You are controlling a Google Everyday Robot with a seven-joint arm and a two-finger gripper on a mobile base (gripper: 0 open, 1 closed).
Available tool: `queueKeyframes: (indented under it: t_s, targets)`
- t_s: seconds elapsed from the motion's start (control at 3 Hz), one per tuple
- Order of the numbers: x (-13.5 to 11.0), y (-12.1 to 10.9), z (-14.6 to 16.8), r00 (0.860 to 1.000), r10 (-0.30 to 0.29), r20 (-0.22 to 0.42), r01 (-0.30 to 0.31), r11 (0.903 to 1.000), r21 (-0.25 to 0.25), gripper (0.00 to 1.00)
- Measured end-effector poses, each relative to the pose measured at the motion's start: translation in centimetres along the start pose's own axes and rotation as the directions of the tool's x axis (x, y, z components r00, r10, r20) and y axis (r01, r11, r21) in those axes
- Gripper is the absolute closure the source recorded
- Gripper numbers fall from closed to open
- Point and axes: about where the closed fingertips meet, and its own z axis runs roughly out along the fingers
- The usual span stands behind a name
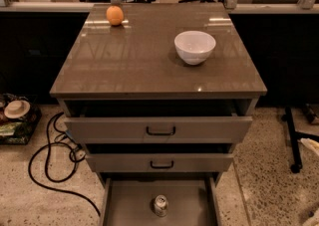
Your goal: Pick 7up can from bottom drawer and place on counter
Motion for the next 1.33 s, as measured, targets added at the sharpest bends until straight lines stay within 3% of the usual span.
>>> queueKeyframes:
  t_s: [0.33,0.67,1.33]
  targets:
    - [0.0,0.0,0.0,1.0,0.002,0.0,-0.002,1.0,0.0,0.0]
    - [0.3,0.2,2.6,1.0,-0.017,-0.009,0.017,0.9998,0.013,0.0]
    - [3.8,3.8,16.5,0.998,-0.012,0.061,0.012,0.9999,0.004,0.0]
